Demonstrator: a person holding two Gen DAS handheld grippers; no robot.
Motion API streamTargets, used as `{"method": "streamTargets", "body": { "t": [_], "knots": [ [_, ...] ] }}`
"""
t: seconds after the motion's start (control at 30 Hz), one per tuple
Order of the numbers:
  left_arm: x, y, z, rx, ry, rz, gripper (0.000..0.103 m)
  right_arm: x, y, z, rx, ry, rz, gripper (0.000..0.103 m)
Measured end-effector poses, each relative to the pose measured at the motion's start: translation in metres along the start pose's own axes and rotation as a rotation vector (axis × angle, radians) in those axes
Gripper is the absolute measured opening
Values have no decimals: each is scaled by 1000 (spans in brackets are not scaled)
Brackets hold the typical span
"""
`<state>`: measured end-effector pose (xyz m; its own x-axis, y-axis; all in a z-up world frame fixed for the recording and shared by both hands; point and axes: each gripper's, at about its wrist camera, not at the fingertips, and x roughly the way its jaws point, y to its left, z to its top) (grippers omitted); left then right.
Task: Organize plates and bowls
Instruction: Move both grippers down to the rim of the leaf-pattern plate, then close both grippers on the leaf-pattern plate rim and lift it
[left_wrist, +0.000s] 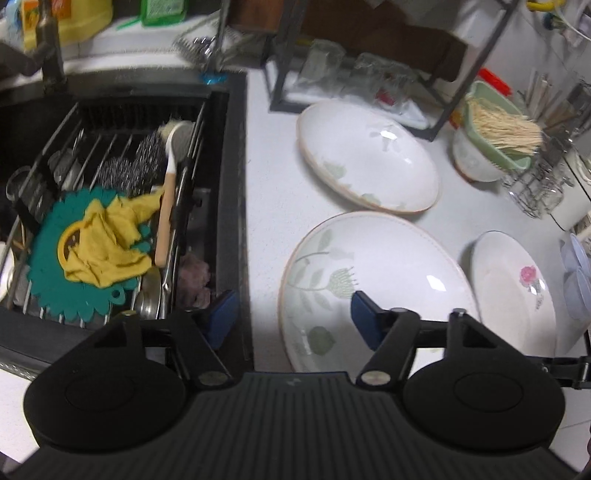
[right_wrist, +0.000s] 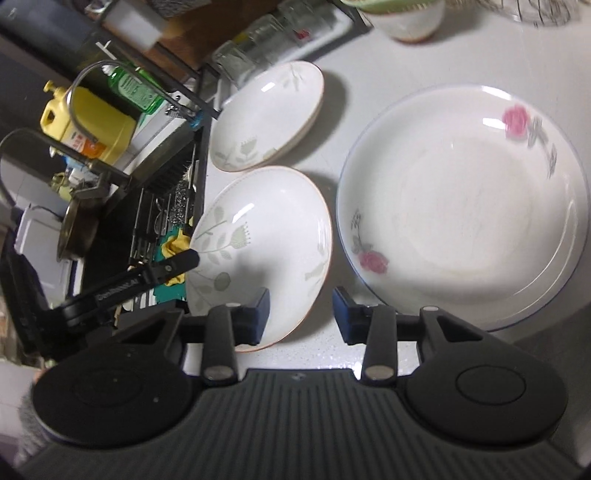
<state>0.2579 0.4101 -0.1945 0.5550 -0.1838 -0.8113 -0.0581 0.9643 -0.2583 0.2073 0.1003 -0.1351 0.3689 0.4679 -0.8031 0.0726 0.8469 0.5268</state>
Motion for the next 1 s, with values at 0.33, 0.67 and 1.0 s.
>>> {"method": "streamTargets", "body": {
  "t": [0.33,0.67,1.0],
  "knots": [
    [25,15,-3,-34,-5,-64,36,26,-4,2,46,30,-3,23],
    [33,9,5,26,-26,-105,20,44,-10,9,23,17,-29,17],
    [21,19,18,-44,2,-179,20,40,1,15,-33,4,-37,18]
  ]
}}
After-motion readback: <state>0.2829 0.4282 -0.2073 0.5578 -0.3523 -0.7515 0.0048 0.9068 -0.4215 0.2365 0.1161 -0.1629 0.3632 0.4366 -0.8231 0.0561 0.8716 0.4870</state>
